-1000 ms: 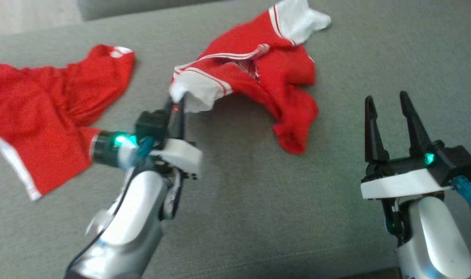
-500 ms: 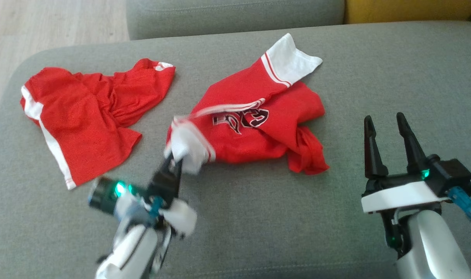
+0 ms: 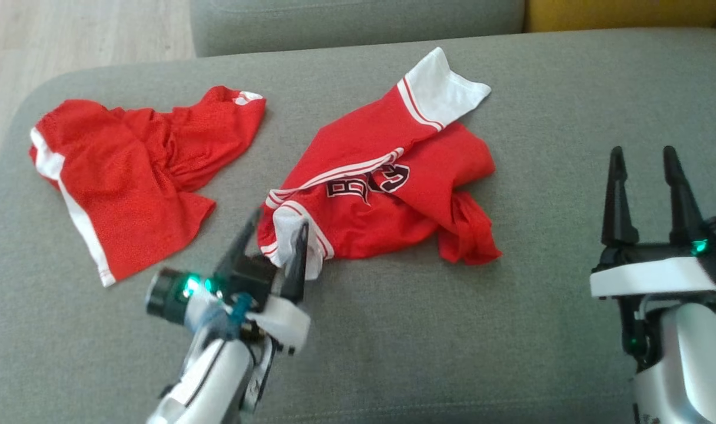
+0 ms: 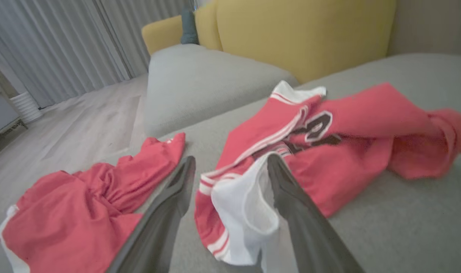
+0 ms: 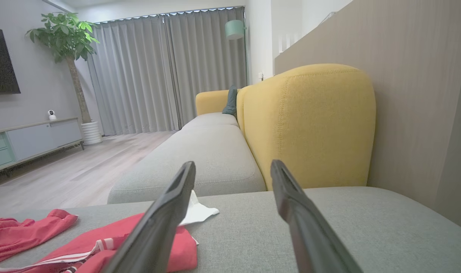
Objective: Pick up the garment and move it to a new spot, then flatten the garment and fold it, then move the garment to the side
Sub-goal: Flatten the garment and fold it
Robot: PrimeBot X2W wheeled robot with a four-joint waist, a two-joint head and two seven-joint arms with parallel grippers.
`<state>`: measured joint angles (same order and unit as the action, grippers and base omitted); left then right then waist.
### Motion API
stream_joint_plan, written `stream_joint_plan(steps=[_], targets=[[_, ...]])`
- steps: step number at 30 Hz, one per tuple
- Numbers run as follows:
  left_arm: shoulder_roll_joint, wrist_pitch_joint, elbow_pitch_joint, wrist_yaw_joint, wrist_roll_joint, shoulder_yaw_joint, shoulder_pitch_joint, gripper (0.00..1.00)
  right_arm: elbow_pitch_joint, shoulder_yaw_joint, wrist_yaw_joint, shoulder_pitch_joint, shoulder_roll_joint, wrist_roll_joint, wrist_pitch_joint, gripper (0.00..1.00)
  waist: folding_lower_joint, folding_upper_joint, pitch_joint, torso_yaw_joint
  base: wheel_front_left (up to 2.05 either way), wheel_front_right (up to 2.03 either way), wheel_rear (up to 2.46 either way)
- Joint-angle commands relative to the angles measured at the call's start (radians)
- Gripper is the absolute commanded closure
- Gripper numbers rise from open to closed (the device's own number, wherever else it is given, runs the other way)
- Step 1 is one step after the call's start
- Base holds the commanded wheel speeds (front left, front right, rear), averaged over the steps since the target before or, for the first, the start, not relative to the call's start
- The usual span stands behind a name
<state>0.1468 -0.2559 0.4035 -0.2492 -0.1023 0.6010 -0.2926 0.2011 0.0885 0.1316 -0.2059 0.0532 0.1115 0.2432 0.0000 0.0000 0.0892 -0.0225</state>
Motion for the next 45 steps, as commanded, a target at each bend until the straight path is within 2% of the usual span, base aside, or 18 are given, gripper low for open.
stream_joint_plan(steps=[1,6,9,11,14,21,29,36,38,45], targets=[[0.010,-0.006,-0.076,-0.010,-0.009,-0.056,-0.035,0.00,-0.044,-0.014,-0.001,-0.035,0.016,-0.008,-0.007,0.00,0.0000,0.0000,-0.006,0.007,0.00,0.00,0.00],[0.015,-0.006,-0.231,-0.027,-0.011,-0.117,0.013,0.00,-0.049,-0.024,-0.001,-0.015,0.011,-0.004,-0.012,0.00,0.0000,0.0000,-0.023,0.028,0.00,0.00,0.00],[-0.003,-0.006,-0.315,-0.032,-0.040,-0.170,0.053,0.00,-0.043,-0.047,-0.001,0.005,0.007,-0.001,-0.012,0.00,0.0000,0.0000,-0.029,0.041,0.00,0.00,0.00],[-0.032,-0.006,-0.369,-0.025,-0.089,-0.221,0.086,0.00,-0.036,-0.063,-0.001,0.020,0.004,-0.003,-0.011,0.00,0.0000,0.0000,-0.031,0.051,0.00,0.00,0.00],[-0.047,-0.006,-0.407,0.006,-0.090,-0.258,0.128,0.00,-0.024,-0.082,-0.001,0.042,0.001,-0.005,-0.008,0.00,0.0000,0.0000,-0.033,0.063,0.00,0.00,0.00],[-0.076,-0.006,-0.405,0.060,-0.066,-0.290,0.169,0.00,-0.006,-0.120,-0.001,0.068,-0.002,-0.012,-0.007,0.00,0.0000,0.0000,-0.024,0.086,0.00,0.00,0.00],[-0.092,-0.006,-0.382,0.096,-0.052,-0.307,0.168,0.00,0.065,-0.210,-0.001,0.088,-0.003,0.001,-0.050,0.00,0.0000,0.0000,0.003,0.098,0.00,0.00,0.00],[-0.095,-0.006,-0.368,0.108,-0.052,-0.307,0.155,0.00,0.125,-0.261,-0.001,0.070,-0.003,-0.024,-0.055,0.00,0.0000,0.0000,0.028,0.106,0.00,0.00,0.00],[-0.096,-0.006,-0.365,0.110,-0.053,-0.308,0.149,0.00,0.140,-0.274,-0.001,0.061,-0.003,-0.062,-0.052,0.00,0.0000,0.0000,0.036,0.110,0.00,0.00,0.00],[-0.096,-0.006,-0.360,0.104,-0.063,-0.296,0.132,0.00,0.186,-0.253,-0.001,0.037,-0.003,-0.089,-0.036,0.00,0.0000,0.0000,0.056,0.123,0.00,0.00,0.00]])
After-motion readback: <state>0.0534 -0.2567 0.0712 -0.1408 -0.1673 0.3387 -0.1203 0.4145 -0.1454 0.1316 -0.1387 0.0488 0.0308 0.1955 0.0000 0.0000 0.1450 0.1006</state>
